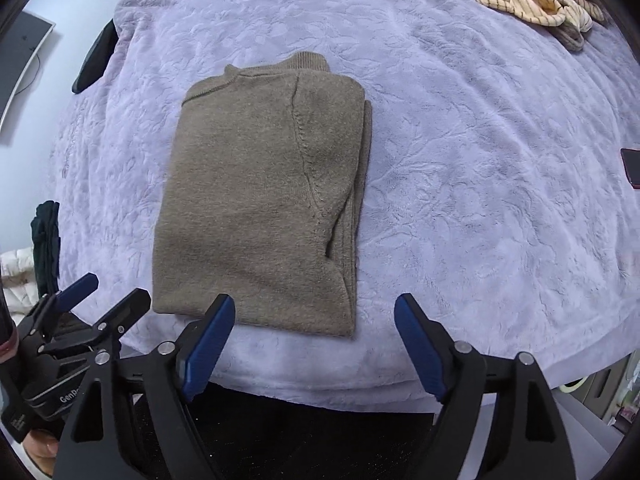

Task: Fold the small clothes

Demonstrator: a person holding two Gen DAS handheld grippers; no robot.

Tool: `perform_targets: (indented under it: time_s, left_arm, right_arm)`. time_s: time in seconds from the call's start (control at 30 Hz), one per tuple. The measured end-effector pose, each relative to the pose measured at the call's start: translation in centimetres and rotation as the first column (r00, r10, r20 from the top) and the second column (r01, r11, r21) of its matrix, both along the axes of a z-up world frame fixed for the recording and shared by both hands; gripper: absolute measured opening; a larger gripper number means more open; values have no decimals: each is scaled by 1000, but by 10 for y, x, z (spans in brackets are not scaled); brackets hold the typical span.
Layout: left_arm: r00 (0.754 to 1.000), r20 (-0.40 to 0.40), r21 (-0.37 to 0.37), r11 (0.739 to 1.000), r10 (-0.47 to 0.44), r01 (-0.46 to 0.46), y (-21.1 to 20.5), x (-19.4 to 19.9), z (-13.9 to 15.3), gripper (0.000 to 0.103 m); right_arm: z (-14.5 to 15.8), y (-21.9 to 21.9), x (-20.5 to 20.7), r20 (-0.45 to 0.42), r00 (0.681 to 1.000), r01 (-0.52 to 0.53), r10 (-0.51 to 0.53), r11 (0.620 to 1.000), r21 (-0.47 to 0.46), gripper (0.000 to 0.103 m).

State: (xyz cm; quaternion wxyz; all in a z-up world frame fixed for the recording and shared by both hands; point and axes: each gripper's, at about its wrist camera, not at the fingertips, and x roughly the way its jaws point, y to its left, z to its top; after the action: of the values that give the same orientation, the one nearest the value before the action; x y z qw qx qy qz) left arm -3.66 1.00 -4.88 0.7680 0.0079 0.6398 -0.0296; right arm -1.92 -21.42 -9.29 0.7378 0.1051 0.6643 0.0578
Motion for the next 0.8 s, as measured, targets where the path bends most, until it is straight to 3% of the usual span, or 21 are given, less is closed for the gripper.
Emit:
perform_targets:
  time_s: [0.07, 0.47, 0.8]
  left_arm:
    - [1000, 2, 0, 1000, 4, -4, 1, -1, 5, 96]
    - [1000, 18, -12, 1000, 17, -16, 10, 1, 26, 96]
    - [999, 50, 25, 1000, -8, 7, 10, 2, 38, 96]
  right_arm:
    - [7, 2, -2, 13, 1000, 1, 0, 1000, -10, 102]
    - [38, 15, -3, 69, 998, 13, -8, 996, -83, 103]
    - [47, 32, -5, 81, 996, -14, 29, 984, -176, 103]
